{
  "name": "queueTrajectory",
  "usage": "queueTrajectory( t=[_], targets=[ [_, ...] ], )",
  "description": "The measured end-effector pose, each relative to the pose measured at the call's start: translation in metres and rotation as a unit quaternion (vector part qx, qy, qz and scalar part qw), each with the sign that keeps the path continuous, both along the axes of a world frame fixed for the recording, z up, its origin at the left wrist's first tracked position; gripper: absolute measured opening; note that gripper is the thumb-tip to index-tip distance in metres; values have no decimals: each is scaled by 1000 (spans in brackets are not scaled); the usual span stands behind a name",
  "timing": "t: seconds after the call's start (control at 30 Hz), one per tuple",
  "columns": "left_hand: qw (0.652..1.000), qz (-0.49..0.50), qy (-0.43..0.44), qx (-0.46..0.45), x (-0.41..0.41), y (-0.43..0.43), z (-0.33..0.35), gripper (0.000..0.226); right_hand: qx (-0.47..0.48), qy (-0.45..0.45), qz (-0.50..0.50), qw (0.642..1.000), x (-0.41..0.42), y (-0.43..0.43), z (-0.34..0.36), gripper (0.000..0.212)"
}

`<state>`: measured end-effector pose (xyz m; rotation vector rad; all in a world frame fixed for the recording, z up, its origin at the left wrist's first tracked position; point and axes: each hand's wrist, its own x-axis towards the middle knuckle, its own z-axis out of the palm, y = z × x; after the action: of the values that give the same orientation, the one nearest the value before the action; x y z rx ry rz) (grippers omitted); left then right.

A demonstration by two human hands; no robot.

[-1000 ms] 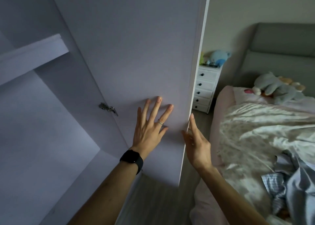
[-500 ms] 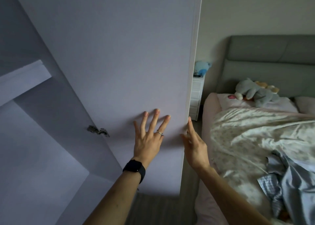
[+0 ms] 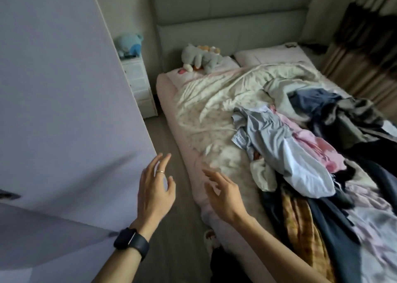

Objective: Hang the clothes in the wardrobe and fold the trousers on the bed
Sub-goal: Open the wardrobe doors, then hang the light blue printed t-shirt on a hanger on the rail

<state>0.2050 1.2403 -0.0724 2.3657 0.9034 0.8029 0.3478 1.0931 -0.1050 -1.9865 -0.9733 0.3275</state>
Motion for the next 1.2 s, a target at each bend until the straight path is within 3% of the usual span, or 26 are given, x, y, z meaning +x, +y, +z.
queueTrajectory(
  t=[0.2, 0.43, 0.63, 0.83, 1.0, 1.2],
  targets=[
    [971, -173, 99, -134, 51, -63, -57, 57, -113, 45, -168, 978, 3, -144, -42, 33],
    [921, -306, 188, -149, 167, -98, -84, 52, -165, 51, -277, 945, 58, -211, -40, 32],
    [912, -303, 237, -141, 275, -90, -97, 52, -150, 91, -296, 939, 177, -210, -41, 36],
    [921, -234, 279, -137, 415, -41, -138, 53, -184, 60, -285, 939, 375, -167, -67, 41],
    [913, -191, 331, -143, 471, -11, -207, 62, -270, 89, -253, 925, 486, -130, -129, 54],
    [882, -190, 395, -176, 488, -4, -287, 72, -327, 122, -242, 905, 552, -85, -211, 77]
  ],
)
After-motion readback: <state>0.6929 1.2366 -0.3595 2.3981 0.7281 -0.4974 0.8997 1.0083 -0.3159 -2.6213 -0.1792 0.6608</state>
